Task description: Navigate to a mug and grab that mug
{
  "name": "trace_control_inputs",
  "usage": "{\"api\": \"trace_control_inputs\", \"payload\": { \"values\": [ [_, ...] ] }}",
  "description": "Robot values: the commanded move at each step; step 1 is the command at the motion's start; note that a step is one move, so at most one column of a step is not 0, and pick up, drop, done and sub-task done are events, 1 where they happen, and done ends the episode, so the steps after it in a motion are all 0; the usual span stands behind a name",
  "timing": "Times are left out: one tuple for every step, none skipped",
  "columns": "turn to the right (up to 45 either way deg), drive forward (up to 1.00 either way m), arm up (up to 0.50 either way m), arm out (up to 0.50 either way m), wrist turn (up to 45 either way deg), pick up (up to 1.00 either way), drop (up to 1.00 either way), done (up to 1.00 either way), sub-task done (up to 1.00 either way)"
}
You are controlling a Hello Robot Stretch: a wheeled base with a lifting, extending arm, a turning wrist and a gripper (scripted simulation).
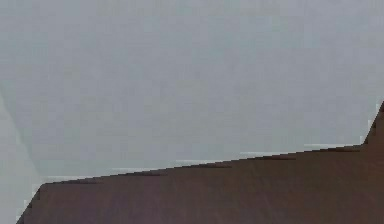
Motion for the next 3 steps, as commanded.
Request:
{"api": "trace_control_inputs", "payload": {
  "values": [
    [9.0, 0.00, 0.00, 0.00, 0.0, 0.00, 0.00, 0.00, 0.00],
    [0.0, 0.35, 0.00, 0.00, 0.0, 0.00, 0.00, 0.00, 0.00],
    [45.0, 0.00, 0.00, 0.00, 0.0, 0.00, 0.00, 0.00, 0.00]
  ]
}}
